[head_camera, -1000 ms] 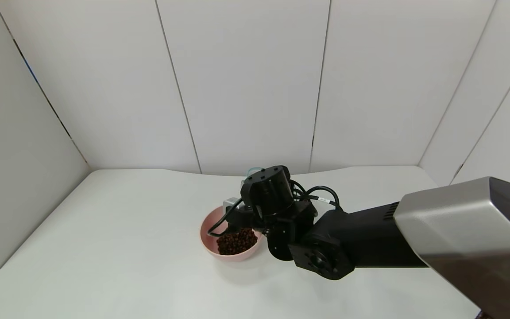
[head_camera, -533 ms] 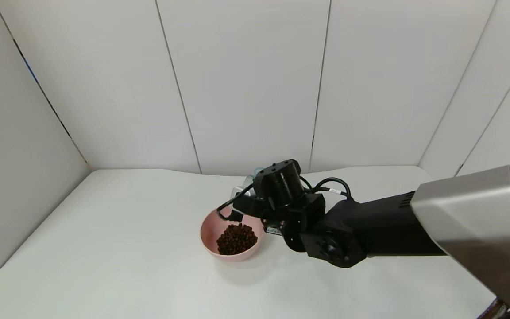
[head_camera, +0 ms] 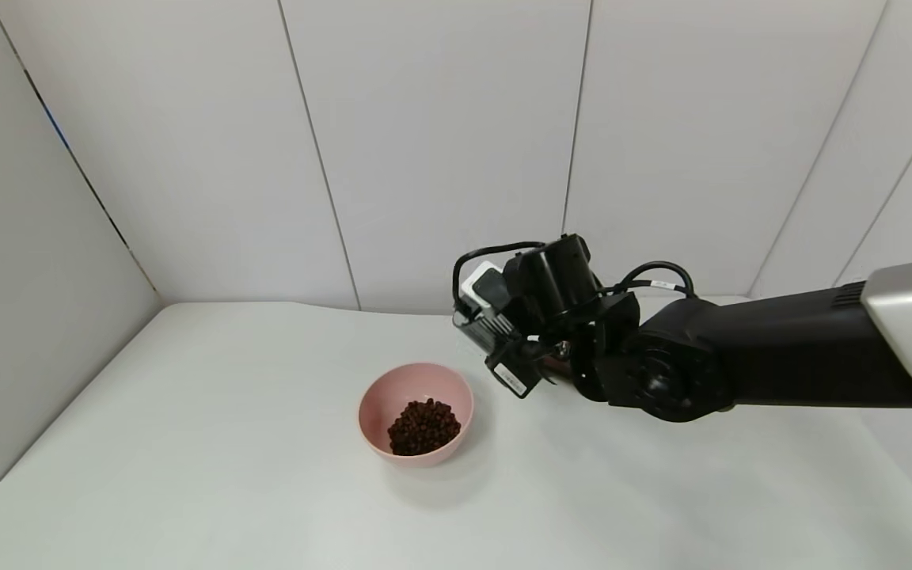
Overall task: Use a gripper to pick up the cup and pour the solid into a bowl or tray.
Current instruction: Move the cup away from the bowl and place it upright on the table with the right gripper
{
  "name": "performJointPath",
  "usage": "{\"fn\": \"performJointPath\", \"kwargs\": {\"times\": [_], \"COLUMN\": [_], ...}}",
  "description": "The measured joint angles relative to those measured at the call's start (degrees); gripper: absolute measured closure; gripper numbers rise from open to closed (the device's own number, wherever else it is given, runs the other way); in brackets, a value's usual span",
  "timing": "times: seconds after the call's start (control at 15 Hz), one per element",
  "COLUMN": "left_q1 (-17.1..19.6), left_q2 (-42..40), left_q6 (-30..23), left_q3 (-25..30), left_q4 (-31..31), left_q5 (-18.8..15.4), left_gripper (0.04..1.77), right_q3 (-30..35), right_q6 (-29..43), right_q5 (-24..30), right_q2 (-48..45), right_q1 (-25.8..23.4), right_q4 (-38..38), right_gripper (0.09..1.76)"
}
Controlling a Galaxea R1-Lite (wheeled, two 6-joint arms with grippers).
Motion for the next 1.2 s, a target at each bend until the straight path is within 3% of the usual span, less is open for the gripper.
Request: {"fn": "performJointPath", "kwargs": {"times": [0.47,0.73,1.2], "left_q1": [0.0,0.0,0.0], "left_q2": [0.0,0.0,0.0], "left_q6": [0.0,0.0,0.0], "left_q3": [0.0,0.0,0.0], "left_q4": [0.0,0.0,0.0], "left_q5": [0.0,0.0,-0.02], "left_gripper": [0.09,0.09,0.09], "right_q3": [4.55,10.79,21.55], "right_q6": [15.1,17.4,19.27], "right_q5": [5.27,5.91,6.1], "right_q2": [-5.07,-6.84,-7.89], "right_q1": [-2.54,-3.38,-7.06], "right_q4": [-1.51,-12.3,-24.59], "right_gripper": [0.52,0.52,0.52]}}
